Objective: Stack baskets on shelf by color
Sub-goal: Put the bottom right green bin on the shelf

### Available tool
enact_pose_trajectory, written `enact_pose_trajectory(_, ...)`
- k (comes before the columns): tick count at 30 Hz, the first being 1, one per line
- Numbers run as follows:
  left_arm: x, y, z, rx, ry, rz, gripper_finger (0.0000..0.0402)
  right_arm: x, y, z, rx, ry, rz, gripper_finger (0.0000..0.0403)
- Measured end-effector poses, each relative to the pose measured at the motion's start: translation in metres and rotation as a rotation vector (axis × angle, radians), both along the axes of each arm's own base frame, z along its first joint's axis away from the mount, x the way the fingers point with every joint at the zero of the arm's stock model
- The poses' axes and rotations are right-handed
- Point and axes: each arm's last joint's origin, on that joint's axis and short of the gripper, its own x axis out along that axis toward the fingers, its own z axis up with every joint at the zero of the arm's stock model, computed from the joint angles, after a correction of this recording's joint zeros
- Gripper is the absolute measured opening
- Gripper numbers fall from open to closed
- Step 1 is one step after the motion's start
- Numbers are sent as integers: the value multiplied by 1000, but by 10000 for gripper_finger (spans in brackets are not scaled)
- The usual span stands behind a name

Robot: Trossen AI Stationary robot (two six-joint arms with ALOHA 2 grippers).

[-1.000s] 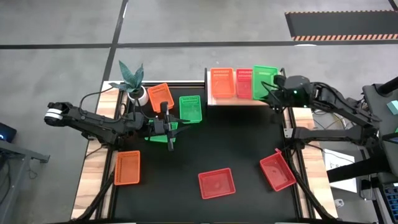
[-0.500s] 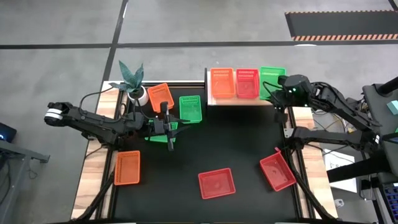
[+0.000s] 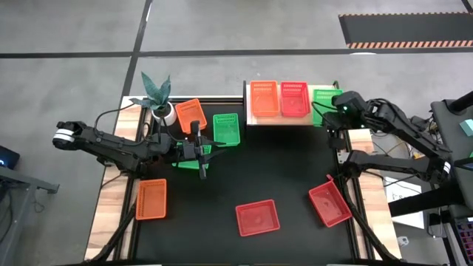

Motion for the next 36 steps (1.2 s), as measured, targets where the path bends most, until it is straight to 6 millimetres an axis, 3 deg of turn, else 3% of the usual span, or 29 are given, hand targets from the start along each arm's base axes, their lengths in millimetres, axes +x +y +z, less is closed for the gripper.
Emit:
enact_pose_trajectory(14,0,0,0,0,0,0,70,3,-6,-26,-47,122,-47,9)
enact_pose_trajectory(29,0,0,0,0,1,0,70,6,-8,-25,-60,103,-58,10)
enact_pose_trajectory(36,0,0,0,0,1,0,70,6,-9,-25,-68,103,-63,48)
